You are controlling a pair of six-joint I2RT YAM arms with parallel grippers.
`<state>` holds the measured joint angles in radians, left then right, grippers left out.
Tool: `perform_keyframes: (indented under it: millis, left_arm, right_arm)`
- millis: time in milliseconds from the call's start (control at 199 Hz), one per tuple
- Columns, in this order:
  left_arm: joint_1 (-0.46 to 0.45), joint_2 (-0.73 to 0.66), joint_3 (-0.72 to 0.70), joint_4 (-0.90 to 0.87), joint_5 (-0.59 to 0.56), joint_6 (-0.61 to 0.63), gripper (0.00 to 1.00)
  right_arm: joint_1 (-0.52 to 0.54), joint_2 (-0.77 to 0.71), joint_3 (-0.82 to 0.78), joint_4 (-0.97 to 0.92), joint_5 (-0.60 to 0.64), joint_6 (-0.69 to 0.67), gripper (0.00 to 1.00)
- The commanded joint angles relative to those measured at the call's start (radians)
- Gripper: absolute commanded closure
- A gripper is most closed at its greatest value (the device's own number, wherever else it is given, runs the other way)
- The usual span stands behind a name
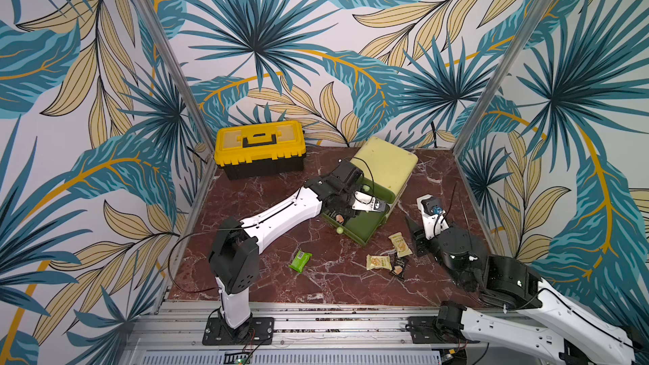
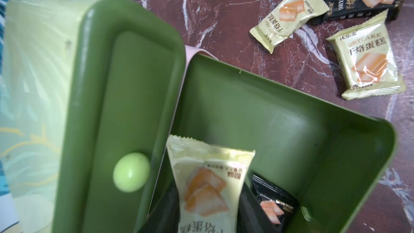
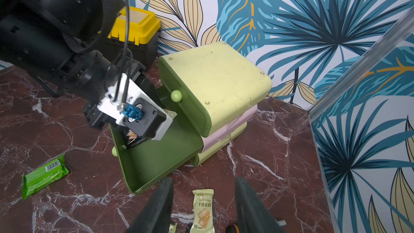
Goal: Take the cookies out of the drawer
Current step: Place the cookie at the center of the board.
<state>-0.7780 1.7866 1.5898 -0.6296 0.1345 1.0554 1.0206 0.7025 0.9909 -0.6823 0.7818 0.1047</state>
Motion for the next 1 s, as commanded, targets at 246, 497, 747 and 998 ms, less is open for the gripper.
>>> perform_keyframes:
  millis: [246, 497, 747, 998]
  left_arm:
    - [0.016, -0.392, -0.277, 0.010, -0.112, -0.524, 0.60]
    - [0.099, -0.638, -0.483, -0.008, -0.214, -1.010, 0.62]
    - [0.123, -0.755, -0.718, 0.028, -0.298, -1.336, 0.61]
    - [0.206, -0.664, -0.845, 0.045, -0.288, -1.534, 0.59]
  right_arm:
    - [-0.002, 0.030, 0.002, 0.008, 0.014, -0.002, 0.52]
    - [-0.002, 0.056, -0.010, 0.050, -0.013, 0.006, 0.52]
    - [-0.002, 0.093, -0.014, 0.084, -0.058, 0.032, 0.52]
    - [-0.002, 0.106, -0.006, 0.090, -0.080, 0.030, 0.52]
